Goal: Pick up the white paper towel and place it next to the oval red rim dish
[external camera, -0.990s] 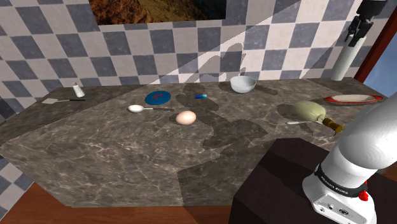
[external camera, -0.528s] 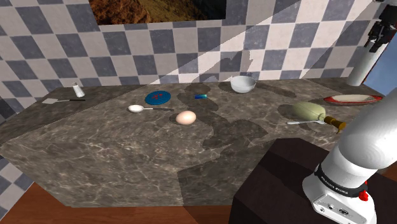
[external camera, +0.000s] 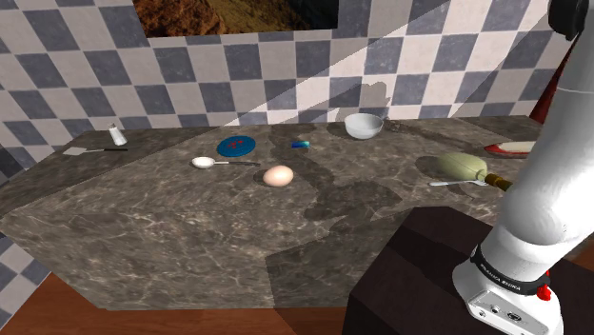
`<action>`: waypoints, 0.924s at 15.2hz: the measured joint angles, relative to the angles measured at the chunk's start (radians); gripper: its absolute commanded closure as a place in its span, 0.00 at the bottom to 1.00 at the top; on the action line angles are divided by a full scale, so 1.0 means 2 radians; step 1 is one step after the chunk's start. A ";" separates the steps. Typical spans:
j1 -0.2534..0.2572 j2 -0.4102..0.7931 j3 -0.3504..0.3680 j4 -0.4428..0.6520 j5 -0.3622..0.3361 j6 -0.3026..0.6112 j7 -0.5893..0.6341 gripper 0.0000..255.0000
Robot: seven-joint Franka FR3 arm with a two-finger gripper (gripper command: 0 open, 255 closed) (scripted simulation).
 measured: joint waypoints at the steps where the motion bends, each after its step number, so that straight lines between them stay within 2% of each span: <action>1: -0.035 0.019 0.016 0.013 0.019 -0.007 -0.019 1.00; 3: -0.110 0.060 0.047 0.042 0.056 -0.020 -0.060 1.00; 10: -0.305 0.169 0.124 0.156 0.142 -0.060 -0.145 1.00; 11: -0.325 0.181 0.131 0.170 0.150 -0.064 -0.151 1.00; 12: -0.334 0.187 0.135 0.176 0.155 -0.064 -0.154 1.00; 14: -0.337 0.192 0.138 0.170 0.158 -0.056 -0.159 1.00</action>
